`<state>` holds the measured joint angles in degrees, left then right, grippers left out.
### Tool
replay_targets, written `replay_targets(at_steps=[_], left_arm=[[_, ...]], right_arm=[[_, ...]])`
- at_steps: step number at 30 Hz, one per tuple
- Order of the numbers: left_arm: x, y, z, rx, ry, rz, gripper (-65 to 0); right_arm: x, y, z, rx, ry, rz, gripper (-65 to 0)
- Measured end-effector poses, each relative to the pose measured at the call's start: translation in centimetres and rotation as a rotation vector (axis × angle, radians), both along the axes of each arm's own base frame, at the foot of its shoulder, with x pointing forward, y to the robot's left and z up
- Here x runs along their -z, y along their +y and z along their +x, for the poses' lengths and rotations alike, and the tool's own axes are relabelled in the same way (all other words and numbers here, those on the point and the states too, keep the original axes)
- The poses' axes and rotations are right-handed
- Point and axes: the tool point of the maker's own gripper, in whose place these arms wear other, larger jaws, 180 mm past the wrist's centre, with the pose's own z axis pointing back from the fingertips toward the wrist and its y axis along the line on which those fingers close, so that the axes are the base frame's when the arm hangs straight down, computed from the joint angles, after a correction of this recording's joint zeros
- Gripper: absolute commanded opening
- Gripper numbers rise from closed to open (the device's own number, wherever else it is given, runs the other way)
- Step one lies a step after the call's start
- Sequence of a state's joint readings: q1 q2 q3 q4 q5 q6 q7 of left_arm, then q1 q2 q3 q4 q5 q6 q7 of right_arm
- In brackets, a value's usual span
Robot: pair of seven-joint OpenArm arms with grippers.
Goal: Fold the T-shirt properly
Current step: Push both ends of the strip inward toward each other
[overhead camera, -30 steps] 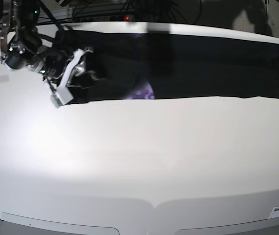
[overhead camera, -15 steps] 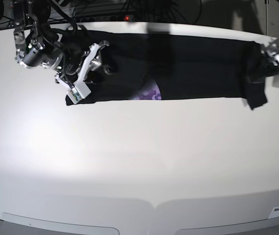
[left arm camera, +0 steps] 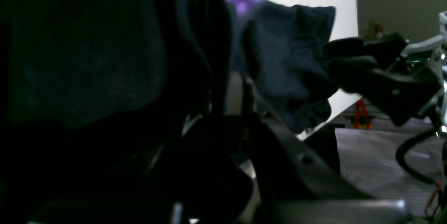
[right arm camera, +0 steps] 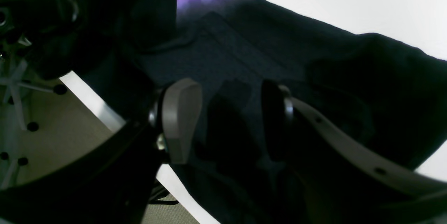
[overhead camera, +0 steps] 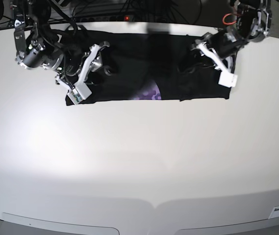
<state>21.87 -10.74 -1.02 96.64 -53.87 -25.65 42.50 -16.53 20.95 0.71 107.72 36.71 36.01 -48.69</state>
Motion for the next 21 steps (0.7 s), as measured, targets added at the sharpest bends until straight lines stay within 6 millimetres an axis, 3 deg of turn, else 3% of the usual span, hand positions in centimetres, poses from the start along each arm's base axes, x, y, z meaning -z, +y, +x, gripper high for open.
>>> replay_targets(at_steps=[3, 6, 8, 17, 21], left_arm=[[0.0, -1.2, 0.1, 0.048, -0.011, 0.019, -62.9], [-0.5, -1.9, 0.3, 0.058, -0.021, -0.01, -37.6], [-0.9, -2.3, 0.3, 0.058, -0.022, -0.044, -30.5], [-2.0, -2.8, 0.0, 0.104, -0.056, -0.083, -30.5], [-1.9, -0.4, 0.4, 0.123, -0.093, 0.035, -30.5]], right_arm=[[0.0, 0.0, 0.0, 0.0, 0.0, 0.001, -33.3], [0.0, 0.0, 0.0, 0.0, 0.0, 0.001, -33.3], [0.0, 0.0, 0.0, 0.0, 0.0, 0.0, -33.3], [0.0, -0.1, 0.0, 0.002, -0.001, -0.001, -33.3], [0.5, -1.8, -0.1, 0.027, 0.04, -0.051, -33.3]])
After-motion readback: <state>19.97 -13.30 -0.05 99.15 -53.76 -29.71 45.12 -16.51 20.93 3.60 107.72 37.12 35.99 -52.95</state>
